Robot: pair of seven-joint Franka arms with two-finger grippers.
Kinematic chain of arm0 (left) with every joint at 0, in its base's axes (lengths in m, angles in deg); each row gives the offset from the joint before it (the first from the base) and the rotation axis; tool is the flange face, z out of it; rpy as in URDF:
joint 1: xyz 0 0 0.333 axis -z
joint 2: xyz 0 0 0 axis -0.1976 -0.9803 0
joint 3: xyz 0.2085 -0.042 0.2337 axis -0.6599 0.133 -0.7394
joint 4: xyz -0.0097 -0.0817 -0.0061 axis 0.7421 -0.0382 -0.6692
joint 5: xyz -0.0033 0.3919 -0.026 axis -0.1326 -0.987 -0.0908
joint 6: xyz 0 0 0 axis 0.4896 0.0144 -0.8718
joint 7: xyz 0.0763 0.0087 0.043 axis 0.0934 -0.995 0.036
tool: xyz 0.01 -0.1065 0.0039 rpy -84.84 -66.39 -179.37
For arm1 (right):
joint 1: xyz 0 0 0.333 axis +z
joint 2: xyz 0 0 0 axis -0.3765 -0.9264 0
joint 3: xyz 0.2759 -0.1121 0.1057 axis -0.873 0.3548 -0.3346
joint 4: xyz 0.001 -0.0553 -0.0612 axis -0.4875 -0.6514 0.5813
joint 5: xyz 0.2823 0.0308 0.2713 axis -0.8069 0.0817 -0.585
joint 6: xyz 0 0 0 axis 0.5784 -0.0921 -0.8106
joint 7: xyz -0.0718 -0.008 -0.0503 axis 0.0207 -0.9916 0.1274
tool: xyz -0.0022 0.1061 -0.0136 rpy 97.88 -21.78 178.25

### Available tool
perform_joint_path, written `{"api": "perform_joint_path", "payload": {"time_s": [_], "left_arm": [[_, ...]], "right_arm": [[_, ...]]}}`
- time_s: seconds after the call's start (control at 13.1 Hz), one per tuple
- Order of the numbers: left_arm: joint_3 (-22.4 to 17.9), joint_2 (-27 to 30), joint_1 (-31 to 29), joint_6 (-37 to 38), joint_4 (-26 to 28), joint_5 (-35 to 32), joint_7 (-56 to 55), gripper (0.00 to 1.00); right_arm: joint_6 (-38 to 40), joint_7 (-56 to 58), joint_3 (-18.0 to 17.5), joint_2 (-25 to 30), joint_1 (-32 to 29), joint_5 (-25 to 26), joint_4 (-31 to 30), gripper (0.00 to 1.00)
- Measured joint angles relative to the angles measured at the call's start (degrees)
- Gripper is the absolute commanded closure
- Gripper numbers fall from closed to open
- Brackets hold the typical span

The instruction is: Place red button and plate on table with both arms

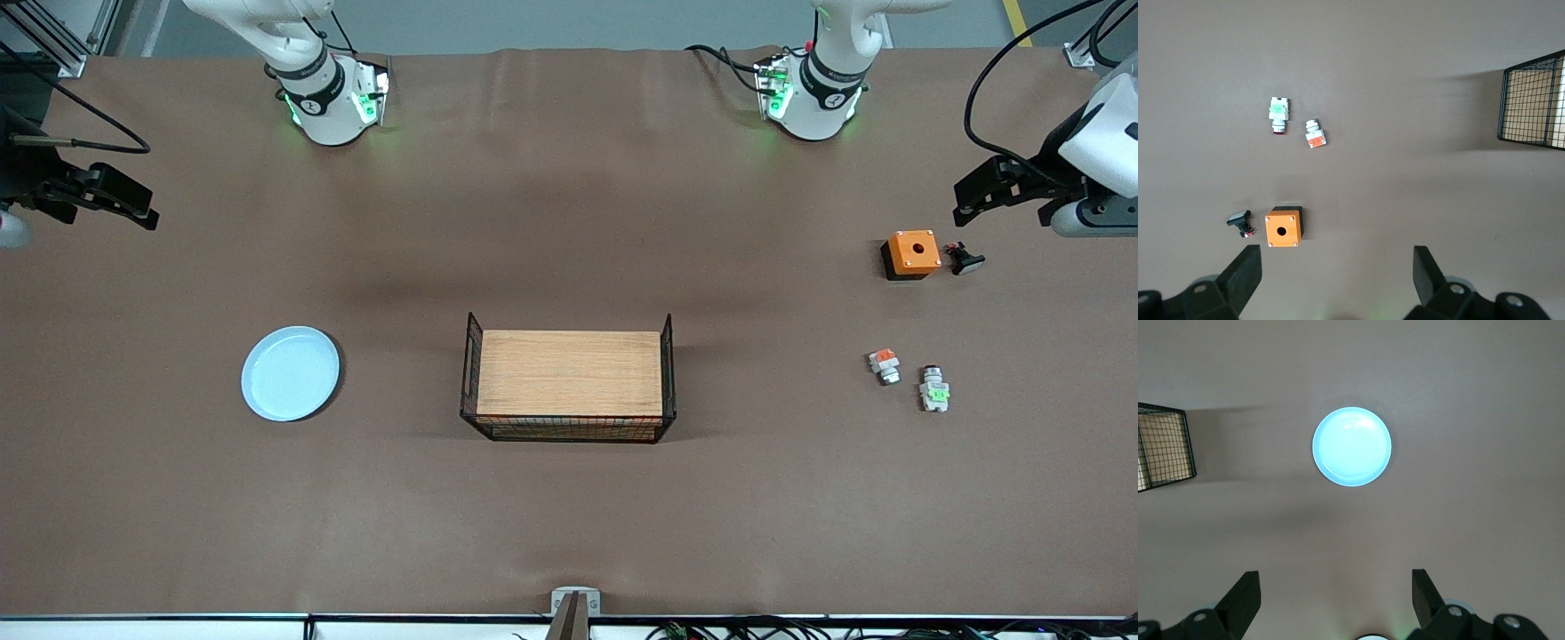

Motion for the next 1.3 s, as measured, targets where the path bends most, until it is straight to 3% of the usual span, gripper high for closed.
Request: {"api": "perform_joint_path", "payload": {"time_s": [0.99, 1.3], "left_arm": [[0.0, 0.0, -0.1, 0.0, 0.1, 0.0, 0.0, 0.0], [0.0, 0.0, -0.1, 0.0, 0.1, 0.0, 0.0, 0.0]], "right_arm": [[-0.5, 0.3, 1.0, 0.2, -1.1, 0.0, 0.6, 0.0], [-5.1, 0.3, 1.1, 4.0, -1.7, 0.0, -5.1, 0.0]]}}
